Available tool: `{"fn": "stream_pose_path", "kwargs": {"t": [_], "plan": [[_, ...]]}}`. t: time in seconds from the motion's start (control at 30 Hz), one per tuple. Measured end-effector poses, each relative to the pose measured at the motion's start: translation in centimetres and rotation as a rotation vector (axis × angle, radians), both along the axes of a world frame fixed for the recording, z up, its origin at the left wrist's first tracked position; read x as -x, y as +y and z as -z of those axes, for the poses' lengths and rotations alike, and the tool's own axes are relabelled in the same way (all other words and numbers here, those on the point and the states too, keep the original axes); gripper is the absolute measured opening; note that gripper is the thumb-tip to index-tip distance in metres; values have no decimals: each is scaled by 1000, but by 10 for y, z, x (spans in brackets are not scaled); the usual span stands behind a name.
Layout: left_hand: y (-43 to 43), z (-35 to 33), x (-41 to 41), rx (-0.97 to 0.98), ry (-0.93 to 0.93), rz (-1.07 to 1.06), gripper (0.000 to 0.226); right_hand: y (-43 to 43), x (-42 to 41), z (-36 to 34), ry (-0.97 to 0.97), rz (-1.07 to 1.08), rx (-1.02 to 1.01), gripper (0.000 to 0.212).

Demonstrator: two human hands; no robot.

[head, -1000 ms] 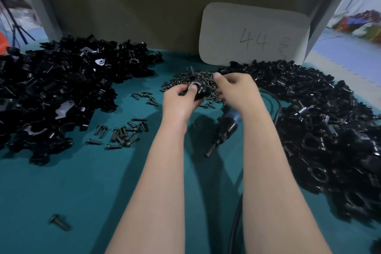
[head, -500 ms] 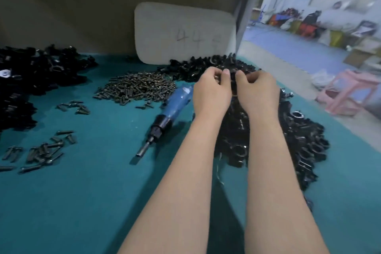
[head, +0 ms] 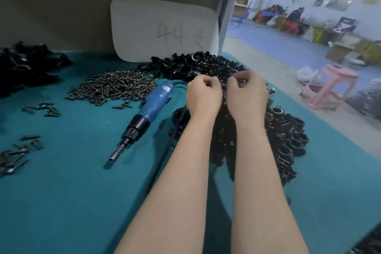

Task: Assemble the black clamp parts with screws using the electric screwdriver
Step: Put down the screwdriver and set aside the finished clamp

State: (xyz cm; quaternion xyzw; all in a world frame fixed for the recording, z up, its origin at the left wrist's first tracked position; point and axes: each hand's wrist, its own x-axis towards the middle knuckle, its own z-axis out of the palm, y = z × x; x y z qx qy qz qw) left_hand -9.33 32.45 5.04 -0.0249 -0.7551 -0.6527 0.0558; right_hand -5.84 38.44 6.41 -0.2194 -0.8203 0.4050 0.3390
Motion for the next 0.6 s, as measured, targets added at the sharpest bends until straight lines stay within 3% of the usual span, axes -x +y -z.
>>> {"fn": "stream_pose_path", "kwargs": {"t": [0.07,0.17,0.43,0.6], "plan": [[-22,-7,5,-245,-69,-49,11,-23,10,-1,15,-104,7,9],[-69,-14,15,-430,-75,-207,13,-68,32,1,19,-267,17,9],[-248,-12,42,-643,37,-824,17,-249,95,23,-137,-795,37,20],[-315,-6,54,-738,89,-978,24,-336,119,43,-254,-1093,-144,39]]}}
